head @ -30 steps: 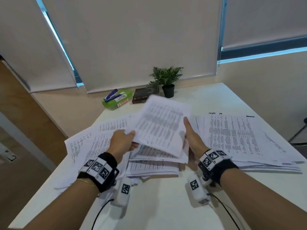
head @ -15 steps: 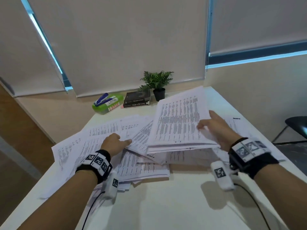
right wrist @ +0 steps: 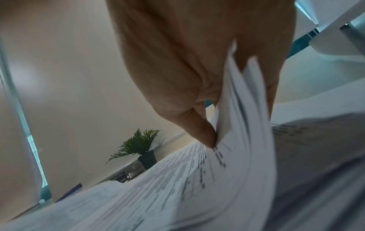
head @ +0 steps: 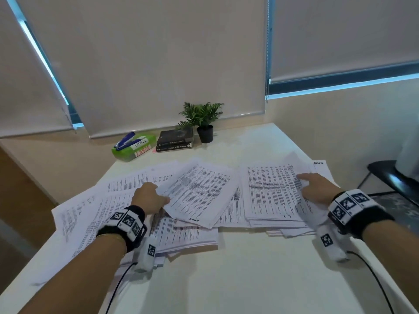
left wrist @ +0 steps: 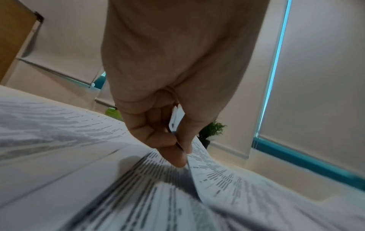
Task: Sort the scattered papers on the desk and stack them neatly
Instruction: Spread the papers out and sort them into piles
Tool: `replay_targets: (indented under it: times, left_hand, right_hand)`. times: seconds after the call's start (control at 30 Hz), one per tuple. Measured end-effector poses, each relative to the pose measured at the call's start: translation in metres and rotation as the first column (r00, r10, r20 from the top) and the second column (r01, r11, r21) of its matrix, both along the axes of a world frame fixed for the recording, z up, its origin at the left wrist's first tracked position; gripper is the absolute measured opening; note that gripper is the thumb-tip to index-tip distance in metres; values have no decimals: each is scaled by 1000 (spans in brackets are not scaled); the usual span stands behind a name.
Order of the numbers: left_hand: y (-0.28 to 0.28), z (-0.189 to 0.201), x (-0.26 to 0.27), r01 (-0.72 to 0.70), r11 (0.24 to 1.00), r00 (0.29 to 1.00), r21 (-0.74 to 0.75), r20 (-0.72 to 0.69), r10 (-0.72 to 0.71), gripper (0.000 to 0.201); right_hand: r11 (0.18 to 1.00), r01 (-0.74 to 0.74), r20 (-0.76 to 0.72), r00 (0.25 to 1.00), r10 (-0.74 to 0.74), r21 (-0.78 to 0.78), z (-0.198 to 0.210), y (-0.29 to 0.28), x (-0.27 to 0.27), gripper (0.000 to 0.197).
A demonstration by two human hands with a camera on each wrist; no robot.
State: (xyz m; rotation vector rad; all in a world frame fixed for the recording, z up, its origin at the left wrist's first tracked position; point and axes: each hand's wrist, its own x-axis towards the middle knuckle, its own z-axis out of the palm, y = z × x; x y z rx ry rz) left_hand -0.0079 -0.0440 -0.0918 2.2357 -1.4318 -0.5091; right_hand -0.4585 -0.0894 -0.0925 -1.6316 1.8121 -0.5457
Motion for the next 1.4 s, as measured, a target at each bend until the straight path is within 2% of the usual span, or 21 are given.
replay_targets:
  times: [0.1, 0.2, 0.3, 0.37, 0.4, 0.43, 0.47, 0.5, 0.53, 0.57, 0.63, 0.67, 0.7, 0.8, 0.87, 0.93, 1.0, 1.1, 1.2, 1.27, 1.4]
  left_hand:
    - [3, 13, 1, -83, 982, 982, -172, -181, 51, 18]
    - [9, 30, -1, -214, 910, 932, -356, -353, 81, 5]
    - [13, 43, -10, -296, 844, 838, -447, -545, 5, 16]
    - [17, 46, -23, -312, 833, 773, -456, -632, -57, 22]
    - [19, 46, -31, -310, 839, 746, -448, -662, -77, 24]
    - [21, 45, -41, -299, 850, 722, -434, -685, -96, 24]
    - [23, 43, -51, -277, 865, 703, -419, -702, -115, 25]
    - [26, 40, -61, -246, 882, 688, -401, -714, -132, 25]
    - [30, 36, -71, -216, 900, 675, -380, -723, -143, 23]
    - [33, 32, -81, -185, 915, 666, -359, -730, -152, 21]
    - [38, 22, -97, -129, 936, 663, -326, -730, -163, 15]
    - [40, 16, -102, -106, 945, 670, -310, -724, -163, 14]
    - [40, 12, -105, -77, 952, 687, -295, -708, -163, 13]
    - [37, 0, -99, 16, 972, 793, -236, -590, -156, 25]
    - [31, -1, -90, 24, 984, 893, -178, -437, -101, 38]
    - [27, 0, -79, 5, 996, 978, -88, -209, -23, 40]
    - [23, -1, -70, -5, 1000, 995, 20, -97, 7, 41]
    - [11, -12, -63, -32, 998, 975, 55, -220, 43, 52]
    - [5, -20, -65, -9, 998, 971, 58, -238, 22, 53]
    - [4, -20, -64, -30, 999, 956, -32, -292, 19, 52]
    - [6, 1, -43, -187, 949, 916, -253, -394, 75, 32]
  right_hand:
    - [996, -87, -142, 986, 88, 13, 0, -2, -4, 49]
    - [992, -108, -279, 953, 121, 61, 3, 1, -2, 47]
    - [996, -29, -487, 871, 69, 88, 5, 5, 9, 46]
    - [1000, -17, -532, 847, 15, 3, 7, 7, 20, 51]
    - [996, -58, -472, 881, 21, -63, 8, 8, 26, 55]
    - [987, -104, -339, 939, 58, -121, 11, 10, 35, 61]
    - [981, -125, -130, 986, 106, -151, 13, 12, 46, 65]
    - [984, -113, 128, 983, 131, -135, 20, 17, 58, 67]
    - [995, -78, 388, 916, 98, -68, 21, 17, 70, 67]
    - [998, -64, 587, 809, 40, 20, 24, 19, 81, 64]
    - [985, -107, 801, 597, -45, 135, 20, 19, 98, 53]
    - [984, -117, 839, 542, -50, 135, 13, 16, 103, 50]
    - [990, -99, 839, 544, -34, 104, 6, 14, 107, 46]
    - [1000, 15, 747, 665, -8, -2, -10, 10, 108, 39]
    - [997, 80, 720, 692, -56, 0, -19, 8, 103, 45]
    - [990, 141, 670, 734, -108, 4, -28, 6, 96, 49]
    - [985, 170, 626, 768, -134, 3, -36, 4, 94, 51]
    - [986, 160, 592, 799, -110, -34, -37, 8, 101, 54]
    - [989, 137, 571, 817, -78, -62, -38, 8, 105, 56]
    - [989, 127, 564, 823, -65, -71, -38, 7, 104, 56]
    - [995, 85, 553, 832, -42, -52, -37, 7, 102, 57]
